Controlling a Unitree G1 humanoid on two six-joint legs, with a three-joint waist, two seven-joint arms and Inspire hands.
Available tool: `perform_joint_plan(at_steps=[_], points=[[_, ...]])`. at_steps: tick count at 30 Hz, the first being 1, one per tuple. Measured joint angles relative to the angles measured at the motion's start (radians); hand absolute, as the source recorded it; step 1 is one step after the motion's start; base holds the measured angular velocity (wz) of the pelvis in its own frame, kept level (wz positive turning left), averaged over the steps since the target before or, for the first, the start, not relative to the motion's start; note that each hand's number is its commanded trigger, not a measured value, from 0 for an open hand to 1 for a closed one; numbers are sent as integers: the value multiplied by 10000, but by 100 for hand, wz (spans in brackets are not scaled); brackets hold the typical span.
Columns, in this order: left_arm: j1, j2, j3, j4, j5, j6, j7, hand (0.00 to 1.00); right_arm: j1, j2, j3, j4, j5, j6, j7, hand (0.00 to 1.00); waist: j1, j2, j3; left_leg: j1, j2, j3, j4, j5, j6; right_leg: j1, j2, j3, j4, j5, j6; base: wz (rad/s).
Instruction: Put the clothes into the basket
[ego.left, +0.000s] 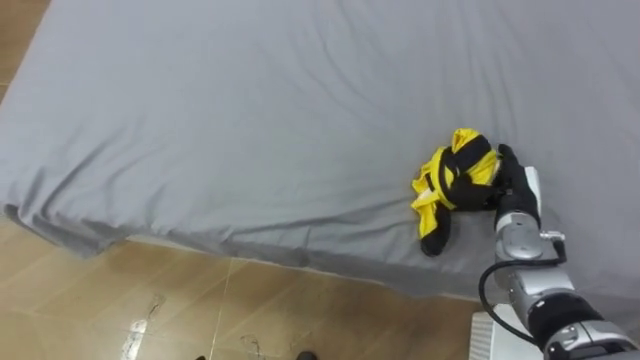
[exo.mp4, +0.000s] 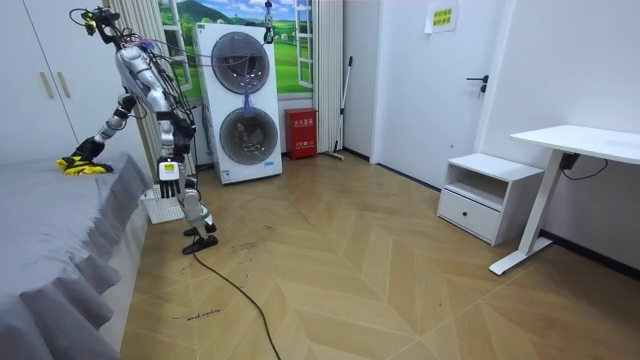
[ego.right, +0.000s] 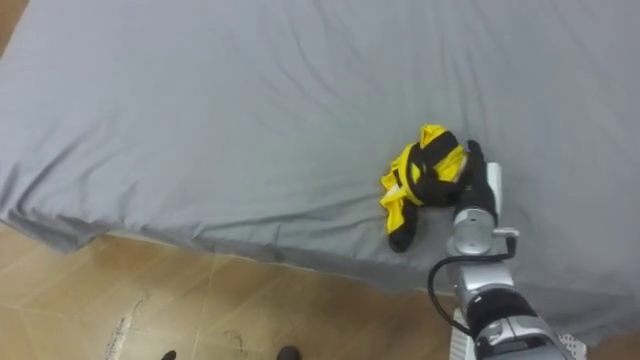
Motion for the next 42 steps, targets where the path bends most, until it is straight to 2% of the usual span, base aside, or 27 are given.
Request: perform_joint_plan(at_steps=[3,8,9,10,22,35,42], points=[[-24,3,1,-2,0,7,-1,0,-12,42,293,-352,-302,1,200,0,7,-13,-3,-70,-21,25,31,24,35,-100,-39,1,82,0,0,0],[-35,27,-119,-3,-120,20,0,0,-16,342,638,-702,-1135,139,400,0,10,-28,-11,-64,-28,21,60,57,50,-126,-67,-7,211,-1,1,0],[-35,33,-126,-3,-120,20,0,0,-16,406,701,-716,-1299,179,478,83,10,-37,-16,-64,-32,16,64,71,53,-126,-76,-18,227,-1,1,4],[-35,33,-126,-3,-120,20,1,0,-16,459,703,-716,-1377,207,505,100,13,-41,-19,-68,-37,10,73,83,60,-126,-87,-35,243,-1,1,4],[-29,58,-119,-2,-314,39,4,0,-15,298,670,-713,-1434,215,1027,100,20,-137,-67,-124,-178,-64,73,201,160,-134,-215,-102,213,-29,77,1],[-22,86,-121,1,-401,37,0,0,-3,203,668,-717,-1418,226,1463,100,1,-217,-113,-168,-195,-245,71,204,160,-115,-242,-314,263,-28,78,4],[6,264,244,177,-521,22,-166,0,16,-188,306,-935,-1396,226,1565,100,-245,-602,-112,-225,-256,-354,78,271,191,-121,-317,-427,250,-55,102,6]])
